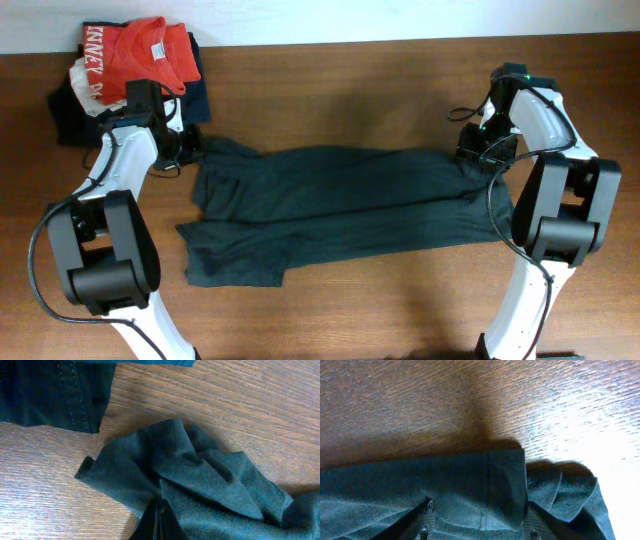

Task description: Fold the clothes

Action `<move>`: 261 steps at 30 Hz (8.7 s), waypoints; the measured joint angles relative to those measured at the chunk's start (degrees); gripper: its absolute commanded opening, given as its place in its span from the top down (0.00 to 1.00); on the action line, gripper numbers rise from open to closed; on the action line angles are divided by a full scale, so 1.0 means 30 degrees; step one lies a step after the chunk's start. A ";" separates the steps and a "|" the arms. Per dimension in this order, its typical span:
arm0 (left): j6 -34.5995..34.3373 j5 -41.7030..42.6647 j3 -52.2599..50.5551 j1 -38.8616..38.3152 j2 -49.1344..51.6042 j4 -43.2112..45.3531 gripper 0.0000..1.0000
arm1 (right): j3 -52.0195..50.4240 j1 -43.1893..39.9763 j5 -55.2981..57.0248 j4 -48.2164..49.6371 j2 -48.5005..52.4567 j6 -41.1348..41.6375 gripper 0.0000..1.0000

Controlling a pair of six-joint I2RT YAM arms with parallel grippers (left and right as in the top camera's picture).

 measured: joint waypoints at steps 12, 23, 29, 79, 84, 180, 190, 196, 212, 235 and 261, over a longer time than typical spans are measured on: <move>0.0000 -0.0415 0.0000 0.0000 0.0000 -0.0007 0.99 | -0.0226 -0.0007 0.0007 0.0044 0.0124 -0.0459 0.78; 0.0000 -0.0401 0.1195 0.0000 -0.0335 -0.1202 0.99 | 0.1013 -0.1552 -0.0415 -0.2696 0.0291 -0.0423 0.96; -0.0007 -0.0393 0.1996 0.0000 -0.0852 -0.3592 0.99 | 0.3067 -0.2863 -0.1217 -0.4816 0.0299 -0.0437 0.96; 0.0306 0.1537 0.4503 -0.2448 -0.2273 -1.4236 0.99 | 0.7402 -0.4211 -0.0510 -1.0127 0.0321 -0.1406 0.96; 0.0306 0.1763 0.4517 -0.3971 -0.0561 -1.3879 0.99 | 0.6725 -0.2237 -0.0678 -0.9158 0.0321 -0.1421 0.96; 0.0291 -0.0816 1.5475 0.2004 0.6732 -1.7704 0.01 | 0.4277 0.1712 -0.0678 -0.9209 -0.0182 -0.1435 0.96; 0.0291 -0.0816 1.5475 0.1180 0.6732 -1.7391 0.01 | 0.4277 0.5406 -0.3993 -0.9624 -0.0182 -0.1421 0.96; 0.0291 -0.0816 1.5475 0.1093 0.6732 -1.7267 0.01 | 0.4277 0.6506 -0.4954 -0.9413 -0.0182 -0.1282 0.95; 0.0291 -0.0816 1.5475 0.1064 0.6732 -1.7274 0.01 | 0.4269 1.1249 -0.5253 -0.5887 -0.0175 0.1763 0.08; 0.1239 0.0765 1.7646 -0.0335 0.3395 -1.9642 0.03 | 0.4269 0.6557 -0.5246 -0.9814 -0.0175 0.0481 0.09; 0.3286 0.5625 -0.0066 0.2892 -0.1421 -0.9165 0.01 | 0.4175 0.0270 0.0291 -0.9063 -0.6608 0.1290 0.01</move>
